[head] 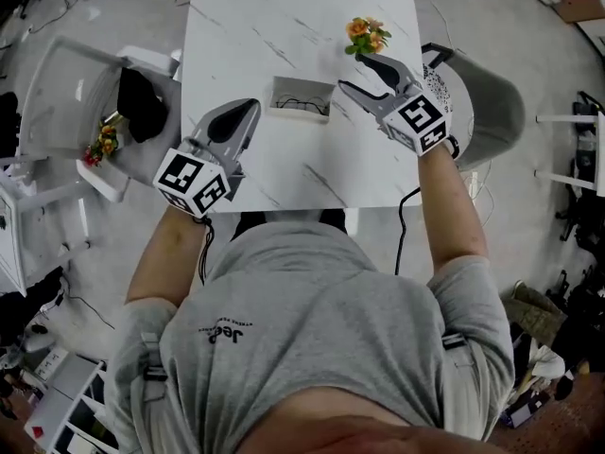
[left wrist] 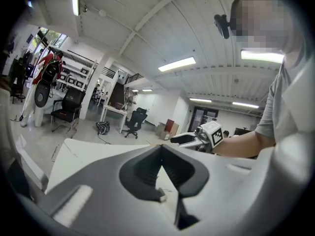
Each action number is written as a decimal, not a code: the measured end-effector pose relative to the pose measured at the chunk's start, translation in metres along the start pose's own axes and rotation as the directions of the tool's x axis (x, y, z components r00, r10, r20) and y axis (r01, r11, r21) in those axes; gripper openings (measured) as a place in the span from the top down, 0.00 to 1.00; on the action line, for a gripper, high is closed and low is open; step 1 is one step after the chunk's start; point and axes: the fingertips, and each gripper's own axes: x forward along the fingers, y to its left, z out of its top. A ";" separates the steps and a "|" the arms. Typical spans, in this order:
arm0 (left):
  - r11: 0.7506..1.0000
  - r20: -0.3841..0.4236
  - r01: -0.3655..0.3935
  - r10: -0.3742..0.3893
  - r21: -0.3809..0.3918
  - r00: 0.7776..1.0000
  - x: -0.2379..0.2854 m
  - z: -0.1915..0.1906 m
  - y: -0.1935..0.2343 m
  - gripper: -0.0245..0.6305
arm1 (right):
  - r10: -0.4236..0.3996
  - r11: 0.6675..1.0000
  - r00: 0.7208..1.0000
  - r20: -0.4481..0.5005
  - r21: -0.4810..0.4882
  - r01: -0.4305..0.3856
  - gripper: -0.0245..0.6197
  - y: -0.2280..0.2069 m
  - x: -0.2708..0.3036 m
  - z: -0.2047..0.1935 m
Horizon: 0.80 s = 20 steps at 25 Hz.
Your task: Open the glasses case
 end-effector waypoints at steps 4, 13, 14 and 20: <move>1.000 0.035 -0.009 0.008 0.024 0.999 -0.010 0.037 -0.006 0.88 | -0.044 0.999 0.997 0.061 0.009 0.043 0.60 0.001 -0.030 0.045; 0.995 0.114 -0.024 0.013 0.100 0.993 -0.033 0.110 -0.030 0.88 | -0.126 0.991 0.969 0.214 0.080 0.111 0.71 0.011 -0.095 0.125; 0.994 0.120 -0.026 0.013 0.104 0.993 -0.035 0.115 -0.032 0.88 | -0.137 0.989 0.964 0.227 0.086 0.120 0.73 0.012 -0.101 0.130; 0.990 0.152 -0.054 0.035 0.126 0.988 -0.046 0.136 -0.043 0.88 | -0.200 0.975 0.939 0.279 0.150 0.163 0.88 0.009 -0.134 0.147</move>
